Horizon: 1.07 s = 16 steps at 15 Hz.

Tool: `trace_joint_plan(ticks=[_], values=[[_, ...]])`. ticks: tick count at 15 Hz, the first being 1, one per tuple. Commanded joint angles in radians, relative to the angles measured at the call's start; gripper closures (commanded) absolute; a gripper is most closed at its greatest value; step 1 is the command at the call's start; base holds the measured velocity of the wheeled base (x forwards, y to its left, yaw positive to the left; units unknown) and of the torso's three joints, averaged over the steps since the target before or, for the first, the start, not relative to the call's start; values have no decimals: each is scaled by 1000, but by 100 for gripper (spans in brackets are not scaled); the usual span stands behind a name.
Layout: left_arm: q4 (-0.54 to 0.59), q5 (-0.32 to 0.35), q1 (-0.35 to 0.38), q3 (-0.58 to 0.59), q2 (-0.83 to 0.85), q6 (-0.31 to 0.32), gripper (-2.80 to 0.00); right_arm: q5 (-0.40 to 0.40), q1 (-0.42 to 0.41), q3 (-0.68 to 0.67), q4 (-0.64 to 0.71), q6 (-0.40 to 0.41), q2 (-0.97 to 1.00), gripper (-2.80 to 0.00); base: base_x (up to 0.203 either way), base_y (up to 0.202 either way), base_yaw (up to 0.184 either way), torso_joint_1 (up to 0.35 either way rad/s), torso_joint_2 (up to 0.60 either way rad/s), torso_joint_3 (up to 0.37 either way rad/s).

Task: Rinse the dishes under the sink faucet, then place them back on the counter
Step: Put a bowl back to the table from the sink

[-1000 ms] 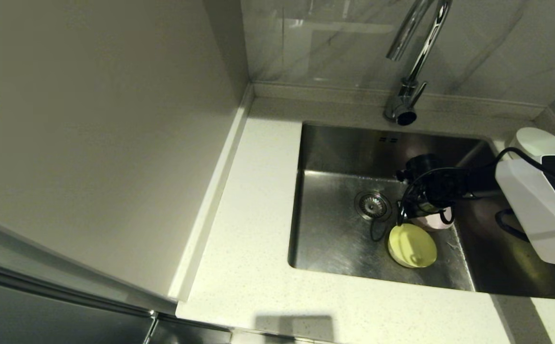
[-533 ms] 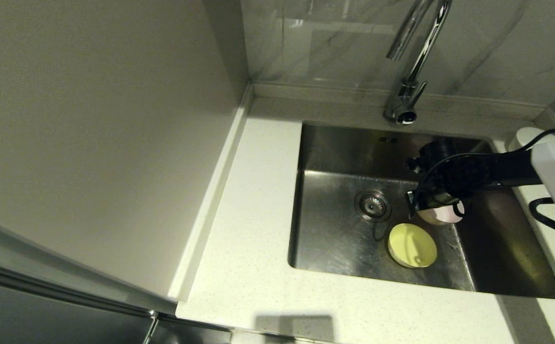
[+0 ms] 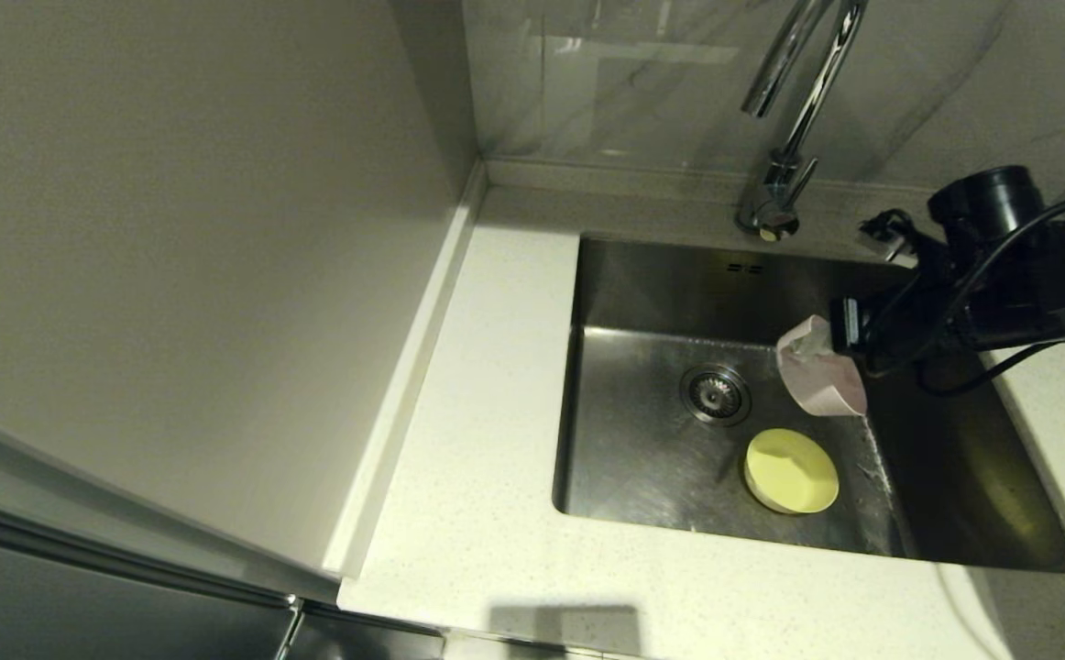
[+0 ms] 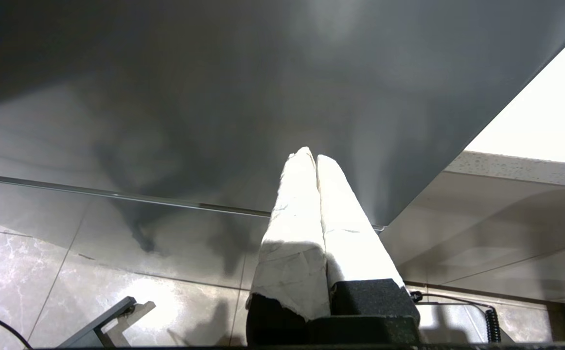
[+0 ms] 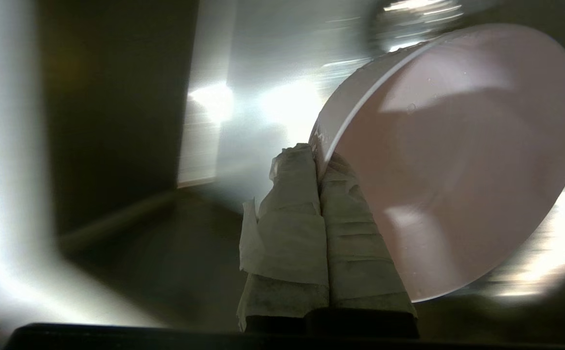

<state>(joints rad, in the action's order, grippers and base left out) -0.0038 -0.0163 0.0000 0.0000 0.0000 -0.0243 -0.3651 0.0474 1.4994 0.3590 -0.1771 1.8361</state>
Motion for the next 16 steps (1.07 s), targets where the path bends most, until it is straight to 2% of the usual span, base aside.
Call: trace_joint_plan(ticks=[1, 2, 3, 5, 6, 8, 9, 10, 13, 16], values=[[-1, -1, 0, 0, -2, 0, 0, -276, 8, 87, 99, -292, -128, 0, 0, 0, 0, 0, 0, 0], [-1, -1, 0, 0, -2, 0, 0, -356, 10, 179, 143, -496, -133, 0, 0, 0, 0, 0, 0, 0], [-1, -1, 0, 0, -2, 0, 0, -422, 11, 266, 170, -743, -133, 0, 0, 0, 0, 0, 0, 0], [-1, -1, 0, 0, -2, 0, 0, -504, 13, 401, 171, -1214, -127, 0, 0, 0, 0, 0, 0, 0], [-1, -1, 0, 0, -2, 0, 0, -526, 14, 432, 134, -1413, -125, 0, 0, 0, 0, 0, 0, 0], [-1, -1, 0, 0, -2, 0, 0, -544, 14, 463, 18, -1757, -120, 0, 0, 0, 0, 0, 0, 0], [-1, -1, 0, 0, -2, 0, 0, -537, 14, 469, -54, -1877, -114, 0, 0, 0, 0, 0, 0, 0], [-1, -1, 0, 0, -2, 0, 0, -519, 15, 467, -97, -1925, -105, 0, 0, 0, 0, 0, 0, 0], [-1, -1, 0, 0, -2, 0, 0, -474, 14, 448, -98, -1984, -90, 0, 0, 0, 0, 0, 0, 0], [-1, -1, 0, 0, -2, 0, 0, -471, 11, 450, -101, -2001, -89, 0, 0, 0, 0, 0, 0, 0]])
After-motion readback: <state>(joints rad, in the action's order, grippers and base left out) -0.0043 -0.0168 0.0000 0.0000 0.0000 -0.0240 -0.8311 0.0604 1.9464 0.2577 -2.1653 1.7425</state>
